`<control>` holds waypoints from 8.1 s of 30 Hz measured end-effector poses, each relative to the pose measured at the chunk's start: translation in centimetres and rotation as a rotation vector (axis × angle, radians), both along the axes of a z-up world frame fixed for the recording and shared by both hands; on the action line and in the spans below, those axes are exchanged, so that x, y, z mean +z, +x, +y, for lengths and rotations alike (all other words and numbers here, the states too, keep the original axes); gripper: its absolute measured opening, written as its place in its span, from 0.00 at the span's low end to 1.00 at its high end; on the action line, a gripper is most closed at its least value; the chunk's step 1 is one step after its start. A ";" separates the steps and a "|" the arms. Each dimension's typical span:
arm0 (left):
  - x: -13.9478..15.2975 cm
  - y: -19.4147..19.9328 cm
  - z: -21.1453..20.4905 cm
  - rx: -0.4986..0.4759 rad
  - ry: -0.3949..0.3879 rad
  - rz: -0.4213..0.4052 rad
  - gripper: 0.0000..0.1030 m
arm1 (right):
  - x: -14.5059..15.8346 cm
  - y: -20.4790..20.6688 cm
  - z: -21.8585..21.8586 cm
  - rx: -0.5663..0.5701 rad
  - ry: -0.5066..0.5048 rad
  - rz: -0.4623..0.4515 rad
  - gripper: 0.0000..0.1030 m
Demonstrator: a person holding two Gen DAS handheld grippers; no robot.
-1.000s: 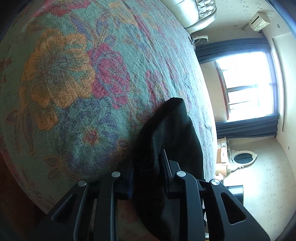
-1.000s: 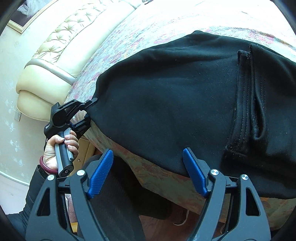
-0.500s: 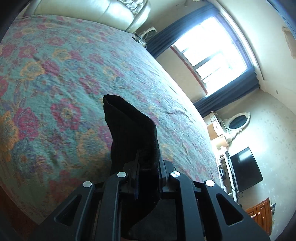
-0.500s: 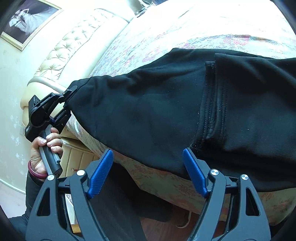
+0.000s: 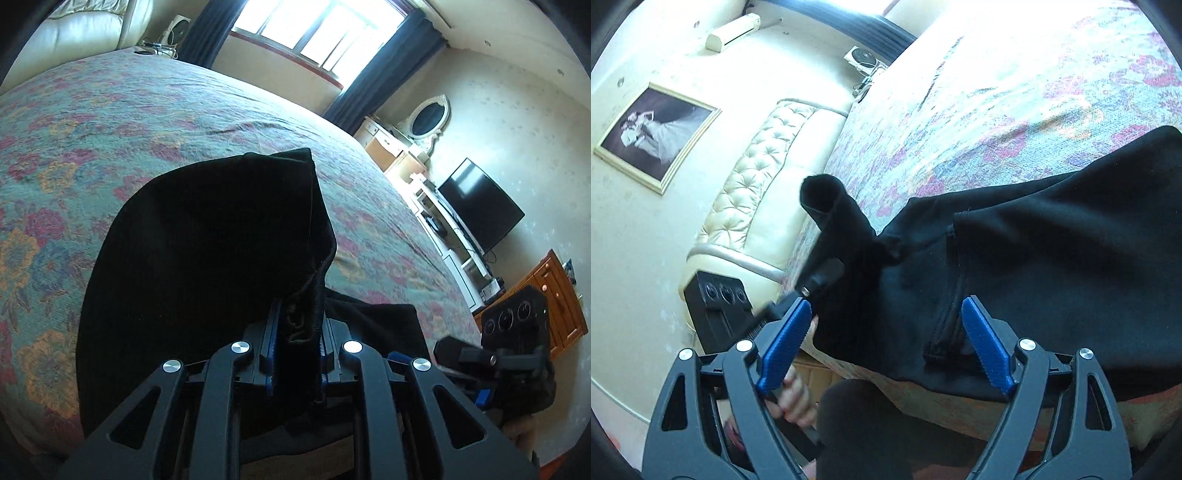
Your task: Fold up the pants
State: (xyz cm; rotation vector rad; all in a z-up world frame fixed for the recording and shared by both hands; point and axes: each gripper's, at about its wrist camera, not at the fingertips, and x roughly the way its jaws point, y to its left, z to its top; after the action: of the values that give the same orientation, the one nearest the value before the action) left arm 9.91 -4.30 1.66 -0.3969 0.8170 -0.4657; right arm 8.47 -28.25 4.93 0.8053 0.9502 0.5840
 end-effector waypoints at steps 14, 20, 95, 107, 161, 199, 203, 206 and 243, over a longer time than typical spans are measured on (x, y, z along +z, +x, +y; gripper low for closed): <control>-2.2 -1.2 -3.4 -0.078 0.175 -0.031 0.21 | -6.1 9.4 5.4 0.171 0.131 0.250 0.65; -0.8 -3.3 -3.4 -0.137 0.152 -0.087 0.73 | -6.7 9.5 6.0 0.196 0.138 0.244 0.11; -8.0 -3.3 0.1 -0.058 -0.255 0.323 0.85 | -10.4 -3.6 -18.9 -0.093 0.123 0.287 0.40; -7.6 -4.2 -1.4 -0.071 -0.085 0.229 0.74 | -12.2 -4.0 -20.5 -0.092 0.184 0.292 0.35; -7.7 12.7 -5.1 -0.157 0.081 0.120 0.61 | -12.3 7.7 -22.2 -0.163 0.097 0.150 0.21; -6.5 12.7 -5.1 -0.191 0.092 0.080 0.45 | -9.9 5.8 -20.9 -0.068 0.088 0.063 0.33; -6.0 12.4 -5.2 -0.170 0.093 0.065 0.42 | -9.1 5.2 -20.7 -0.079 0.083 0.041 0.32; -5.8 12.4 -5.0 -0.153 0.085 0.066 0.41 | -8.4 5.2 -20.3 -0.081 0.075 0.036 0.32; -6.3 18.1 5.3 -0.028 0.003 0.115 0.46 | -10.3 16.0 -11.3 -0.070 0.209 0.099 0.31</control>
State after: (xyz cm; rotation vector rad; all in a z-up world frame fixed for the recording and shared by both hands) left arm 28.02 0.98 -4.60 -0.4133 0.9356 -0.4706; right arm 24.42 -39.56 -5.33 1.0583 0.9570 0.5938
